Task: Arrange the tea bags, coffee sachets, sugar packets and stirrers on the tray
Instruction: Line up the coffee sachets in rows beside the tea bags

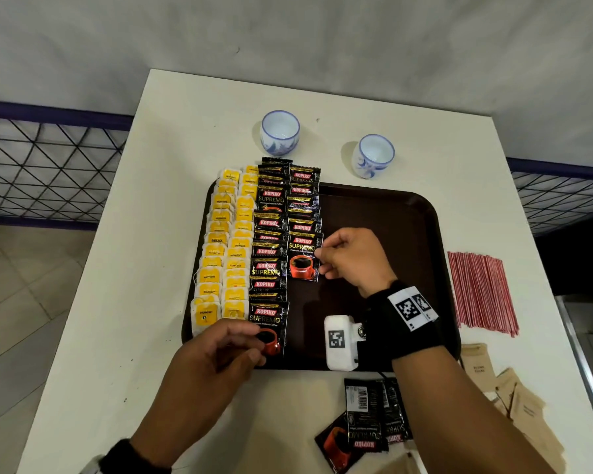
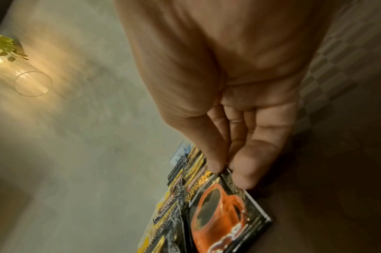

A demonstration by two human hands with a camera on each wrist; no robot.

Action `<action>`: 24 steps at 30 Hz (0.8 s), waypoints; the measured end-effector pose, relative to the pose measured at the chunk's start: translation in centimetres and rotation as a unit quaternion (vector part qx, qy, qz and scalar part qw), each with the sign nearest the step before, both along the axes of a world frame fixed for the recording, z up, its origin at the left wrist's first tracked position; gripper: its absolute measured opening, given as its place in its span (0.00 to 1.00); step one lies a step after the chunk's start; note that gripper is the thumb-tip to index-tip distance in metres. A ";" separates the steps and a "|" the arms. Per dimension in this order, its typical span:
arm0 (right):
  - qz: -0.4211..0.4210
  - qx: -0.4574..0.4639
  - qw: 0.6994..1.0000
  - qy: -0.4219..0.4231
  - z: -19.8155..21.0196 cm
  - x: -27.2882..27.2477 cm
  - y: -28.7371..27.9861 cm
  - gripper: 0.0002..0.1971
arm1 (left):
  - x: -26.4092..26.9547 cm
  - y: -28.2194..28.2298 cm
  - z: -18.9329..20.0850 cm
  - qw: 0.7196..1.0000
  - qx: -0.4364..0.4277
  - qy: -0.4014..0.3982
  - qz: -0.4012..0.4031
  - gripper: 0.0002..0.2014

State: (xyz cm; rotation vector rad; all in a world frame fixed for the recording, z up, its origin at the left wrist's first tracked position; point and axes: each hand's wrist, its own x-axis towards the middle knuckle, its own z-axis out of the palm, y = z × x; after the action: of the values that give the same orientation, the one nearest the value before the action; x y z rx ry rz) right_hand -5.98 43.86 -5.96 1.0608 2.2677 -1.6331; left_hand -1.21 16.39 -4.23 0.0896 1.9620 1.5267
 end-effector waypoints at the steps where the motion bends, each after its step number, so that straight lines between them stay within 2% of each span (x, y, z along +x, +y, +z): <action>1: 0.000 0.000 1.000 -0.002 0.1 0.0 0.0 0.05 | 0.0 0.0 0.0 1.000 -0.002 0.001 0.000 0.19; 4: -0.002 0.003 1.000 -0.002 0.3 0.2 0.0 0.05 | 0.2 0.0 0.1 1.000 0.002 0.002 -0.002 0.15; 10: -0.028 0.007 0.999 0.031 2.5 2.7 0.7 0.06 | 0.2 -0.1 0.7 1.000 0.003 0.018 -0.012 0.15; 13: -0.044 0.011 0.998 0.040 4.1 6.5 0.8 0.05 | 0.5 -0.1 0.9 0.999 -0.004 0.029 -0.040 0.16; 17: -0.018 0.046 0.999 0.006 5.3 14.2 0.3 0.05 | 1.7 0.5 1.6 0.986 -0.043 0.059 -0.148 0.10; 21: 0.033 0.100 0.994 -0.040 4.9 21.5 -0.6 0.07 | 4.5 2.6 1.8 0.948 -0.113 0.140 -0.262 0.07; 24: 0.040 0.136 0.988 -0.057 4.2 25.2 -1.3 0.09 | 6.0 4.5 2.0 0.887 -0.161 0.223 -0.370 0.16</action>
State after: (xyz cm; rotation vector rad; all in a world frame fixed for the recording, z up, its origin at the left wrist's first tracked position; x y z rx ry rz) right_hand 19.26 42.56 -1.79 1.0707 2.4693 -1.2234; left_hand 4.77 20.88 -2.21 1.0012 2.1242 0.6997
